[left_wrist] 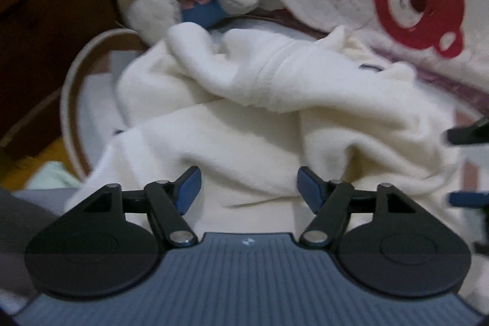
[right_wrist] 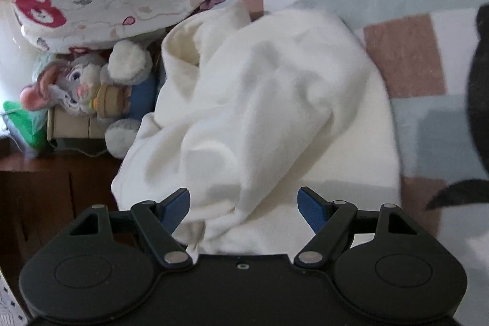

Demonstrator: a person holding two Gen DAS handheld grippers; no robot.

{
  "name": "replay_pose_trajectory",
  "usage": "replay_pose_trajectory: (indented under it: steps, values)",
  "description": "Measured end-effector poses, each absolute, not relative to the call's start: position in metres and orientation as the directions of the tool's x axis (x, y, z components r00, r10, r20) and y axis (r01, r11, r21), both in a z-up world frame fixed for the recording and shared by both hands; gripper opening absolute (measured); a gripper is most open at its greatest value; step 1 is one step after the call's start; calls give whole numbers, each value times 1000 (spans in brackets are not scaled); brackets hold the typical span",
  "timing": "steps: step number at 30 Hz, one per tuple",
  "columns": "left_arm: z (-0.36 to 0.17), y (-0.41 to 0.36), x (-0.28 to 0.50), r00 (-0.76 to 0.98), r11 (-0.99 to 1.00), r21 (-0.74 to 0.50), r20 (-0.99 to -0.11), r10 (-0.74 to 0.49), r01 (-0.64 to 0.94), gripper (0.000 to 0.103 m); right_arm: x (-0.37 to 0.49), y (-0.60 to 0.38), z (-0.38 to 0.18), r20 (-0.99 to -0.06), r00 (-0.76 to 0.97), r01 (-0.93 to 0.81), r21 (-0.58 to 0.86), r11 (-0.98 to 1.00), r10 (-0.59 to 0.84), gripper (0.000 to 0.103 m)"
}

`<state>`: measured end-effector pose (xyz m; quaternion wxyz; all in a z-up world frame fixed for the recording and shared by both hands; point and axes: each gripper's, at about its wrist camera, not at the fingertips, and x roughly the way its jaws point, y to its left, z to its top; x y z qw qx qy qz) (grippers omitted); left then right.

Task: Fold clothes
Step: 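Reach into the cream fleece and close both grippers on its edges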

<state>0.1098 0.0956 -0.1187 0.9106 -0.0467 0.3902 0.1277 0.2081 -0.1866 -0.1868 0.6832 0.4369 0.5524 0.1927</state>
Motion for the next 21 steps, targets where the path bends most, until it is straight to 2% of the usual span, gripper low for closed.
replay_pose_trajectory:
  steps: [6, 8, 10, 11, 12, 13, 14, 16, 21]
  values:
    - [-133, 89, 122, 646, 977, 49, -743, 176, -209, 84, 219, -174, -201, -599, 416, 206, 795, 570, 684, 82]
    - [-141, 89, 127, 622, 974, 69, -759, 192, -216, 95, 223, -169, -202, -608, 454, 186, 779, 599, 651, 82]
    - [-151, 92, 132, 589, 966, 84, -779, 217, -244, 99, 227, -161, -206, -609, 468, 158, 771, 617, 641, 81]
    - [-155, 93, 133, 579, 963, 87, -784, 224, -254, 99, 226, -158, -208, -604, 473, 148, 772, 618, 642, 77]
    - [-157, 95, 133, 583, 963, 80, -782, 220, -256, 99, 226, -155, -210, -598, 478, 138, 775, 617, 643, 56]
    - [-158, 96, 132, 590, 964, 67, -779, 212, -258, 92, 224, -153, -208, -585, 487, 126, 782, 611, 648, 27]
    - [-155, 99, 131, 602, 965, 43, -774, 196, -259, 58, 223, -152, -207, -573, 495, 114, 788, 605, 653, 16]
    - [-150, 103, 128, 628, 965, -11, -761, 163, -263, 11, 215, -152, -200, -537, 528, 70, 800, 596, 658, 10]
    - [-133, 123, 116, 714, 943, -224, -700, 20, -245, 9, 193, -163, -159, -485, 619, -69, 750, 658, 618, 10]
